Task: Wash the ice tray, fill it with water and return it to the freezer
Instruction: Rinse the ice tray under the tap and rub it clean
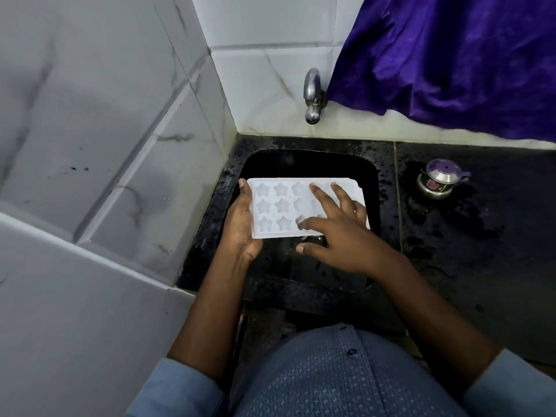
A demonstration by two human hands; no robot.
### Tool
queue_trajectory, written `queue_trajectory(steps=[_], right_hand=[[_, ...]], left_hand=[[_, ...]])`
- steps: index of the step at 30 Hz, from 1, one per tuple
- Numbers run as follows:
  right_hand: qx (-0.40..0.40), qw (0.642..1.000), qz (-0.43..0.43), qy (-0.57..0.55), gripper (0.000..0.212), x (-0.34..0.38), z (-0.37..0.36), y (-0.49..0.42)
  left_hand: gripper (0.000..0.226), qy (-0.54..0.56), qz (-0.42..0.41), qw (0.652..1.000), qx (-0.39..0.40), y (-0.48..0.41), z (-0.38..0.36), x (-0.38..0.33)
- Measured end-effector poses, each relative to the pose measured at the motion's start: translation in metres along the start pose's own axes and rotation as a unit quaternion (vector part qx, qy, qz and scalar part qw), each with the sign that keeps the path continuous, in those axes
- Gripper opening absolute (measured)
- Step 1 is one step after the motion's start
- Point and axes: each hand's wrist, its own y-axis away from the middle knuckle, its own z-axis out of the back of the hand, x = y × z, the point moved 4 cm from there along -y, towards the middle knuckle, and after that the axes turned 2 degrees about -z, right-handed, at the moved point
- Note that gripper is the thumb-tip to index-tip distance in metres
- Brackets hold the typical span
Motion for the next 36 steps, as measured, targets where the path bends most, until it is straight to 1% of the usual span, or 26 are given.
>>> queue_trajectory(steps=[2, 3, 5, 10, 15, 17, 21, 26, 28, 32, 36], right_hand=[[-0.017, 1.000, 0.005, -0.018, 0.035, 0.000, 0.003, 0.000], [-0.025, 0.999, 0.004, -0.020, 0.033, 0.000, 0.004, 0.000], [-0.022, 1.000, 0.002, -0.010, 0.036, 0.000, 0.004, -0.001], [0.017, 1.000, -0.002, 0.016, 0.049, 0.001, -0.001, -0.002], [-0.020, 1.000, 0.005, 0.002, 0.036, 0.002, 0.004, 0.000], [-0.020, 1.000, 0.000, 0.021, 0.041, 0.004, 0.006, -0.001], [0.008, 0.999, -0.004, 0.044, 0.053, 0.007, 0.005, -0.002], [-0.028, 1.000, 0.003, 0.011, 0.039, 0.008, 0.010, -0.002], [-0.029, 0.999, 0.000, 0.026, 0.042, 0.008, 0.010, -0.003], [0.001, 0.999, -0.005, 0.045, 0.051, 0.009, 0.006, -0.003], [-0.020, 1.000, 0.001, 0.024, 0.041, 0.009, 0.009, -0.002]], left_hand=[[0.082, -0.005, 0.000, 1.000, -0.008, 0.000, 0.003, 0.000], [0.082, -0.007, 0.000, 1.000, -0.011, 0.000, 0.004, 0.001], [0.082, -0.008, 0.000, 1.000, -0.012, 0.001, 0.004, 0.001], [0.079, -0.007, 0.000, 1.000, -0.014, 0.002, 0.000, -0.002], [0.080, -0.008, 0.001, 1.000, -0.015, 0.004, -0.004, -0.004], [0.080, -0.006, -0.001, 1.000, -0.014, 0.004, -0.005, -0.004], [0.081, -0.005, -0.004, 1.000, -0.011, 0.002, -0.005, -0.007], [0.079, 0.005, 0.000, 1.000, -0.019, 0.003, -0.006, -0.008], [0.079, 0.006, 0.002, 1.000, -0.018, 0.003, -0.007, -0.008], [0.078, 0.003, 0.004, 1.000, -0.021, 0.002, -0.007, -0.009], [0.078, -0.003, 0.003, 1.000, -0.024, 0.002, -0.003, -0.006]])
